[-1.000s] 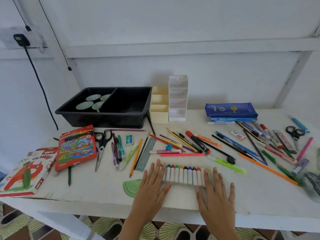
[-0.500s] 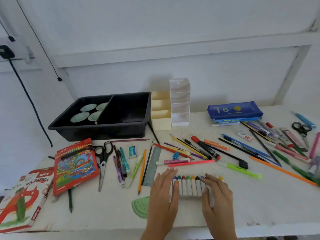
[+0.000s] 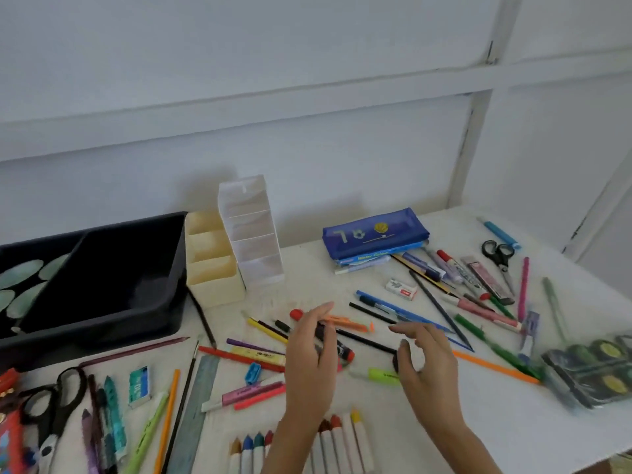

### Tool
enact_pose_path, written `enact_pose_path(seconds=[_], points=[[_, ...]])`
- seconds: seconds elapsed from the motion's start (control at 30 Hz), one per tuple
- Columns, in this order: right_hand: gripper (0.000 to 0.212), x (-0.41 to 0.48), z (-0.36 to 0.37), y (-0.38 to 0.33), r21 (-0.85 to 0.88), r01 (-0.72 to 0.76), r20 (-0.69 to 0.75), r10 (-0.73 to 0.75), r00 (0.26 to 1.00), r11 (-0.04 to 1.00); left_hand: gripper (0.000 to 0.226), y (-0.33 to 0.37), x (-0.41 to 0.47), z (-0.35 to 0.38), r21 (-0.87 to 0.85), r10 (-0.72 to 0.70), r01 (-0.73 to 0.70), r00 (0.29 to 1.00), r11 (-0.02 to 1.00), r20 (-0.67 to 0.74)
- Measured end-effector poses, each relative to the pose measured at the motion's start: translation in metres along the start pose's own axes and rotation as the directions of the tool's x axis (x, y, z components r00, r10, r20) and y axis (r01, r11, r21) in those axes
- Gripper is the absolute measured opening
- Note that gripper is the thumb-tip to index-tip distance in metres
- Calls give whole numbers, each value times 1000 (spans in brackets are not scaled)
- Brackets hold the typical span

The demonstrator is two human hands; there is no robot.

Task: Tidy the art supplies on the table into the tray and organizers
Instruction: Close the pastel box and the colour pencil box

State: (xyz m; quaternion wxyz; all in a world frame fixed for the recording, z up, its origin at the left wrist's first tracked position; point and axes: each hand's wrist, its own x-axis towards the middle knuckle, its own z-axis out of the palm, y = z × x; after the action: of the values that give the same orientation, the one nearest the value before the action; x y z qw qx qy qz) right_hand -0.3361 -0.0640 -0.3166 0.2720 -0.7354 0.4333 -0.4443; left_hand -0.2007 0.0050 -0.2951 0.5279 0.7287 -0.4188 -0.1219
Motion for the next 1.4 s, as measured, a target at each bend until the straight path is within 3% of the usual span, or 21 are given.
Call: enact_pose_path(seconds=[0.13,0.3,0.5,0.6,0.87,0.97,1.1,1.27,1.4], points=[[28,70,-4,29,2,-30,-23,30,999,1000,28,10,49,30,-73,-89,86,995,994,-40],[25,164,-6,62,-24,-147,62,148,987,989,31,6,109,62,-118,-190,176,975,977,-118],[50,237,13,100,-191,-79,232,124,965,978,50,-3,157,82,-117,-334,323,939,939,-85],[51,245,20,106,-115,-159,253,184,950,981,49,-8,164,89,-182,-385,368,920,912,-70],[38,251,15,96,183,-219,75,208,975,958,42,17,167,104,-202,-256,213,940,956,-224],[39,270,-2,93,251,-234,35,233,972,939,42,33,190,108,-218,-198,157,963,963,-184],[39,302,-24,113,215,-266,-45,282,958,940,36,43,230,134,-188,-110,99,993,977,-48],[36,324,-35,151,139,-375,-101,390,915,916,32,46,269,184,-148,-159,192,965,970,207],[33,323,-33,168,22,-377,-37,378,925,926,37,33,289,206,-70,-191,221,934,973,301]])
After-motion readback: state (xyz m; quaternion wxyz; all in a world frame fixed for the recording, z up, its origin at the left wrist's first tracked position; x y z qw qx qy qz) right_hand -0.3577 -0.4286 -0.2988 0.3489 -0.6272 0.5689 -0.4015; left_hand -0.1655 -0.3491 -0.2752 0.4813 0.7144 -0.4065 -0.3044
